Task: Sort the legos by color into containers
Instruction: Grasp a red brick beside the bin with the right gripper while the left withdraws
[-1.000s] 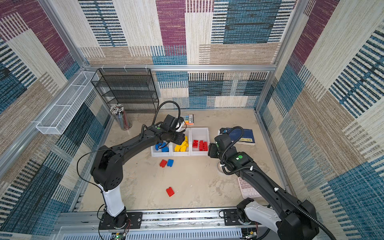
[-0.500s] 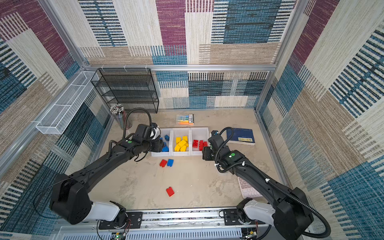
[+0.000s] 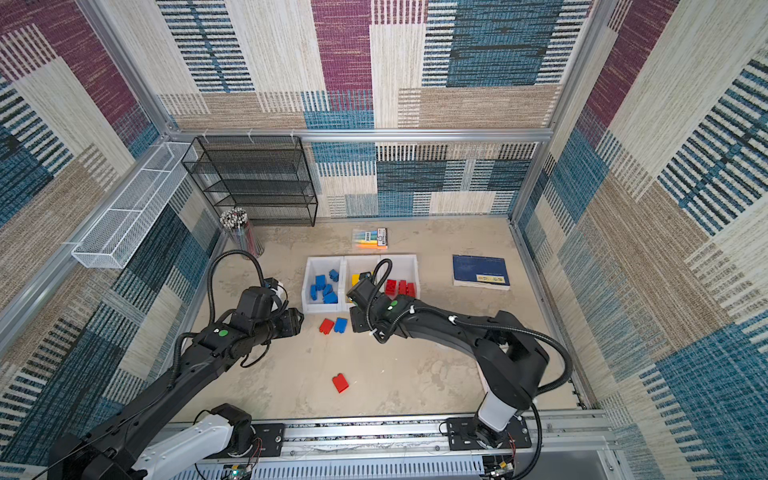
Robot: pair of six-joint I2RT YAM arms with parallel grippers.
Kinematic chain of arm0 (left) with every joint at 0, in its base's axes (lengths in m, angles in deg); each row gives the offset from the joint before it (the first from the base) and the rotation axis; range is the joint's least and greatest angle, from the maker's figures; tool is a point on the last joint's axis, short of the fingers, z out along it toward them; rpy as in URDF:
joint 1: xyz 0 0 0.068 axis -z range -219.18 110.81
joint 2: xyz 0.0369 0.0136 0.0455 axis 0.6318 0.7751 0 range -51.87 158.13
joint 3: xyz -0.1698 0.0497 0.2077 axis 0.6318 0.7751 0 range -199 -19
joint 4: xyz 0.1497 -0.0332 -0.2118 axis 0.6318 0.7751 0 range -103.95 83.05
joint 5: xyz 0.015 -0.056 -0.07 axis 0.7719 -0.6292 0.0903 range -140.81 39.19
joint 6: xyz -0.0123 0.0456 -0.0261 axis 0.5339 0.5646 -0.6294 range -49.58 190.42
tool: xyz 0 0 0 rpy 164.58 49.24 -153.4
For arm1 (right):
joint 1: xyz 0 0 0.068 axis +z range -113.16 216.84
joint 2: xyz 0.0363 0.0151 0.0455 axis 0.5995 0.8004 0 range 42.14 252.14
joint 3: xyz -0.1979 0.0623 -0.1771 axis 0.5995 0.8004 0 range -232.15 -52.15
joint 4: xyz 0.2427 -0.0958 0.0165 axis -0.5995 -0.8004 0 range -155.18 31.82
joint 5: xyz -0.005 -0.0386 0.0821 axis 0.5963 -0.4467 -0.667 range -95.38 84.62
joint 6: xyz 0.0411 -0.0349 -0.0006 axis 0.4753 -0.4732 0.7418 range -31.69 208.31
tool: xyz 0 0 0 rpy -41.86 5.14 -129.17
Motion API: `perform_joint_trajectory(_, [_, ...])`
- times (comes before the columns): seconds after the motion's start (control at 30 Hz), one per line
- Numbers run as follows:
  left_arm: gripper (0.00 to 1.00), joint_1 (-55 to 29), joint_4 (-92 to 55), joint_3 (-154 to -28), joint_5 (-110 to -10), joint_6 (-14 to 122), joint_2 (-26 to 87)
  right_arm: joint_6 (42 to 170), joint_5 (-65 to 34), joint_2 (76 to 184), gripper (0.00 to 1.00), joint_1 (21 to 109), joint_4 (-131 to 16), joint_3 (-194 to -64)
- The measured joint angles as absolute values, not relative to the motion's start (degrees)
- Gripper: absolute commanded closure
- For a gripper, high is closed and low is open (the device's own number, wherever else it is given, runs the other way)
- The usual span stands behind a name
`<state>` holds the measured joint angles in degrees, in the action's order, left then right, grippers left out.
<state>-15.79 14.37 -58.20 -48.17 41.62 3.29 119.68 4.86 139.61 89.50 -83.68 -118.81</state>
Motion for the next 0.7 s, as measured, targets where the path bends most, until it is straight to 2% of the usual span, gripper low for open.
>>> perform_joint_trajectory(0.43, [0.39,-15.8,19.1,-52.2,-48.1,36.7,-7.9,117.7,5.0,157.5,0.31,94.6,-84.2,-136.5])
perform_joint_trajectory(0.7, [0.38,-15.8,21.5,-50.3,-48.1,35.1,-12.6,109.7,3.1,161.2,0.31,94.9,-83.8,-139.0])
